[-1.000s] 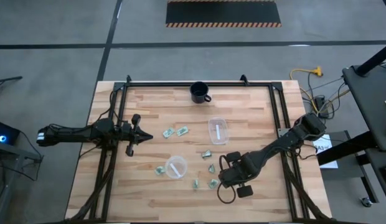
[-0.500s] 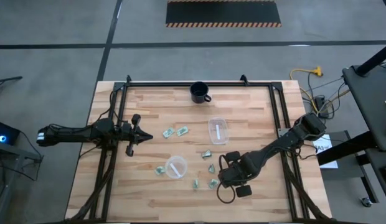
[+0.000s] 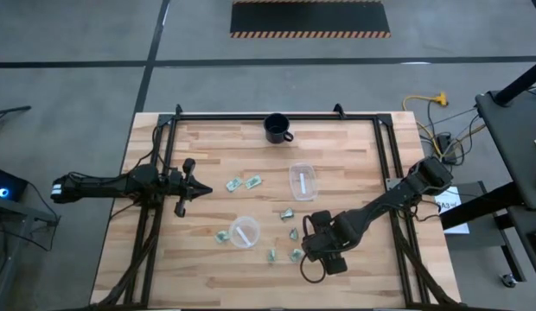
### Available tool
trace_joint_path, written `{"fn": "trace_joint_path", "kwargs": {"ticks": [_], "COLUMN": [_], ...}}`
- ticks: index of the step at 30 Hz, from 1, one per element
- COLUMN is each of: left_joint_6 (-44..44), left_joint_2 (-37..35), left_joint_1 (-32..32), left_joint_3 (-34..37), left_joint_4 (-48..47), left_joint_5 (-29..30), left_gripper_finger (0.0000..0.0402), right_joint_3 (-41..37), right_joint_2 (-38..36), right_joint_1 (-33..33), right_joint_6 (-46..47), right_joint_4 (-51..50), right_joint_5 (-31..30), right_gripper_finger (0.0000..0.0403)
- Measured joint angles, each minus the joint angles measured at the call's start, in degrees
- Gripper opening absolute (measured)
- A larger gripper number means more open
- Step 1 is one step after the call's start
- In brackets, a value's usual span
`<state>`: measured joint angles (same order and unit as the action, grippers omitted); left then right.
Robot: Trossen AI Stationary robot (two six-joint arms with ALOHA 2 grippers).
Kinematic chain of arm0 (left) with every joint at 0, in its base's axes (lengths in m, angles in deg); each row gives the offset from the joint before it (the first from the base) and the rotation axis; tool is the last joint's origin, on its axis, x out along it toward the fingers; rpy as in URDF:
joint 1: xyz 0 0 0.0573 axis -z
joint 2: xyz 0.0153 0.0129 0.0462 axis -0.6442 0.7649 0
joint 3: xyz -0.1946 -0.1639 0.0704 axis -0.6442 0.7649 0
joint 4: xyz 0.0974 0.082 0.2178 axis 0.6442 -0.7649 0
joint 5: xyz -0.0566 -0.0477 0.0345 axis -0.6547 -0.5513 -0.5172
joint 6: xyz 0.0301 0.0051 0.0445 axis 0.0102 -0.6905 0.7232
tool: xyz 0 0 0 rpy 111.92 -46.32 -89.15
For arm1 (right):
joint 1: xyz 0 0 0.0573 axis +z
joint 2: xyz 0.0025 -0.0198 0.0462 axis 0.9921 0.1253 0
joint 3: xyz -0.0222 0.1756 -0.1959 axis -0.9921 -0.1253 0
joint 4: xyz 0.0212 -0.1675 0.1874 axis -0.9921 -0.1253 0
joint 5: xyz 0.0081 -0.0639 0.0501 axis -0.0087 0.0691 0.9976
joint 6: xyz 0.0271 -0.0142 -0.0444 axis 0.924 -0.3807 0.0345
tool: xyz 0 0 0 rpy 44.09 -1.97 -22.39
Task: Pick and place items into bin
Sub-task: Put the white stevia packet into the right transparent bin
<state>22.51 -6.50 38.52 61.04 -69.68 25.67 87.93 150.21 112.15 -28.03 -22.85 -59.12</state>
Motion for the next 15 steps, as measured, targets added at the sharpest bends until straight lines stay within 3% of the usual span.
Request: {"fn": "trace_joint_path", "kwargs": {"ticks": [7,15], "left_joint_6": [0.0,0.0], "left_joint_2": [0.0,0.0], "left_joint_1": [0.0,0.0], "left_joint_3": [0.0,0.0], "left_joint_4": [0.0,0.0], "left_joint_5": [0.0,0.0], "left_gripper_finger": [0.0000,0.0000], "right_joint_3": [0.0,-1.1], "right_joint_2": [0.0,1.3], "right_joint_1": [0.0,0.1], "right_joint_6": [0.1,0.7], "right_joint_4": [2.3,4.0], "right_joint_5": [0.0,0.5], "right_gripper_finger": [0.0289,0.0283]}}
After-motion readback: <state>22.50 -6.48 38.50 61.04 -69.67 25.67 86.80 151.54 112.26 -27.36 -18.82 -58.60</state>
